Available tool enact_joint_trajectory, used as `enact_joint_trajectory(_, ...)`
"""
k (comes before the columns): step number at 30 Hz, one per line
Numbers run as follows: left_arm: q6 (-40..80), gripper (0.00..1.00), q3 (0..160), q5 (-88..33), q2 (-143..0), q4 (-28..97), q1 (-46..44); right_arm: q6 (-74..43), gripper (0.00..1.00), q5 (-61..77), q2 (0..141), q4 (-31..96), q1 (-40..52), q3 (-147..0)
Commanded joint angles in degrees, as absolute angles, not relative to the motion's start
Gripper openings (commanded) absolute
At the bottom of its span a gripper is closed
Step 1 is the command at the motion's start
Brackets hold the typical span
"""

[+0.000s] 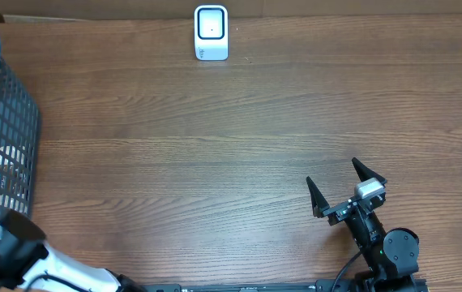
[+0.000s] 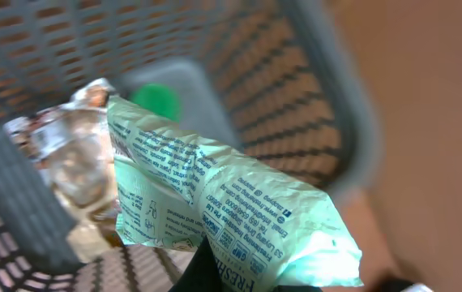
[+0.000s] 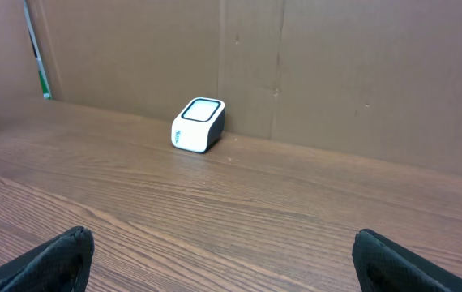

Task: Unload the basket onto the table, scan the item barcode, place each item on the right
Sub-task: 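Reach the left gripper into the grey basket and grasp the green packet, then lift the green packet and hold it under the white scanner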

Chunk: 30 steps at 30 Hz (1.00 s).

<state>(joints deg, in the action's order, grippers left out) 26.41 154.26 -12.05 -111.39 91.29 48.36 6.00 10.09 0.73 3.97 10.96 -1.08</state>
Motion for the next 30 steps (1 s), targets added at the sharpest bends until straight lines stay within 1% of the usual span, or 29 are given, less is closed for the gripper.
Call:
enact_joint_trajectory(1,26.8,0.04,155.5,-15.6,-105.9,92.9,44.6,5.8,1.0,9.7,0.2,3.7,10.9,-0.4)
enact_joint_trajectory(5,22.1,0.04,155.5,-12.3,-102.5,96.3,36.4,5.8,1.0,9.7,0.2,3.7,10.9,-0.4)
enact_joint_trajectory(10,12.1,0.04,155.3,-8.4,-100.8,96.8,20.9,5.8,1.0,9.7,0.2,3.7,10.9,-0.4)
enact_joint_trajectory(14,11.8,0.04,154.2,-2.3,-100.9,96.8,9.8,5.8,1.0,9.7,0.2,3.7,10.9,-0.4)
enact_joint_trajectory(18,11.8,0.04,149.1,1.2,-100.9,96.8,0.1,5.8,1.0,9.7,0.2,3.7,10.9,-0.4)
enact_joint_trajectory(24,15.4,0.04,136.2,9.1,-101.0,96.6,-9.4,5.8,1.0,9.7,0.2,3.7,10.9,-0.4)
enact_joint_trajectory(30,19.6,0.04,121.9,11.2,-101.0,90.0,-13.9,5.8,1.0,9.7,0.2,3.7,10.9,-0.4)
